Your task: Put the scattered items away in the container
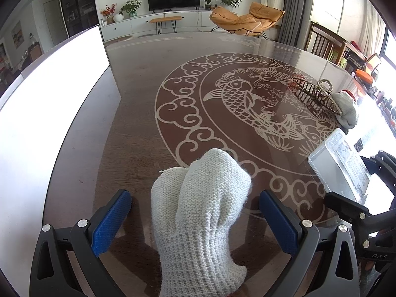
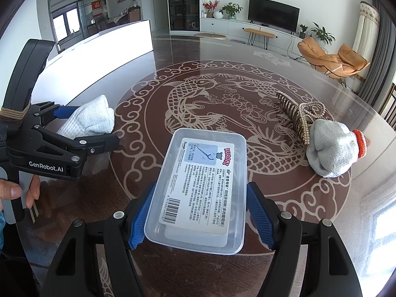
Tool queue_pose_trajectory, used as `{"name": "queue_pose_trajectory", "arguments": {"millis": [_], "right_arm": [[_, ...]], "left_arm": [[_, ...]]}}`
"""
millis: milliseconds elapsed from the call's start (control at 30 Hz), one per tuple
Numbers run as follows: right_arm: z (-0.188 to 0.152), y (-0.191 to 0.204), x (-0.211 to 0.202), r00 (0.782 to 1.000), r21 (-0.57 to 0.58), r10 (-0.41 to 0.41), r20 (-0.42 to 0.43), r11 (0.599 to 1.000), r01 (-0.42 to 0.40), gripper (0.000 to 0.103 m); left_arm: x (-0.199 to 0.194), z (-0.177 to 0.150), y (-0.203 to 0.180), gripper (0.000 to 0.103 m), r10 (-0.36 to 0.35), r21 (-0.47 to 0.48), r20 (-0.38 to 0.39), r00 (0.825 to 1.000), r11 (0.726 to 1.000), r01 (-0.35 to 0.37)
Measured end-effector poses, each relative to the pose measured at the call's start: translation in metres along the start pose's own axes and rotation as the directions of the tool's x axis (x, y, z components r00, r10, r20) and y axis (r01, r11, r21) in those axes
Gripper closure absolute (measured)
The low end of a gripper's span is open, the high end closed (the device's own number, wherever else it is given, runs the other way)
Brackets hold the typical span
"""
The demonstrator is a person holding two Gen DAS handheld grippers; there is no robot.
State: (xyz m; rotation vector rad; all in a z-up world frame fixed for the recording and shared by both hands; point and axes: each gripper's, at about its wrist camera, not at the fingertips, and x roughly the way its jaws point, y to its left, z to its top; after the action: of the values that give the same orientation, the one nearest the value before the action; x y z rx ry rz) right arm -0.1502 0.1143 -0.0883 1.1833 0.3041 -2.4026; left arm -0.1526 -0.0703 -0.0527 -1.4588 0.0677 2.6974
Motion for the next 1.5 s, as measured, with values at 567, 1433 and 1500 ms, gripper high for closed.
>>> {"name": "queue_pose_trajectory", "arguments": {"millis": [567,1433,1500], "right_arm": [[0.0000,0.0001,0.0000,1.000,0.000,0.000,0.000,1.000,0.000,0.030],[-0.0001,0.0001,-0.0001,1.000,-0.001,0.001,-0.001,1.000,-0.001,0.030],[-0.0001,0.0002,0.0001,1.000,-0.001,0.001,-0.001,1.000,-0.001,0.030]], "left_arm": [[-0.0026,-0.0034,-0.0013,0.000,0.003,-0.001,0.008,1.000,1.000,-0.003],[-0.0025,-0.0017,-0.0013,0.000,0.003,-0.001,0.007,1.000,1.000,-0.003],[-0.0029,-0.0016,-0.0011,0.000,0.003,-0.001,0.006,1.000,1.000,-0.003]]}}
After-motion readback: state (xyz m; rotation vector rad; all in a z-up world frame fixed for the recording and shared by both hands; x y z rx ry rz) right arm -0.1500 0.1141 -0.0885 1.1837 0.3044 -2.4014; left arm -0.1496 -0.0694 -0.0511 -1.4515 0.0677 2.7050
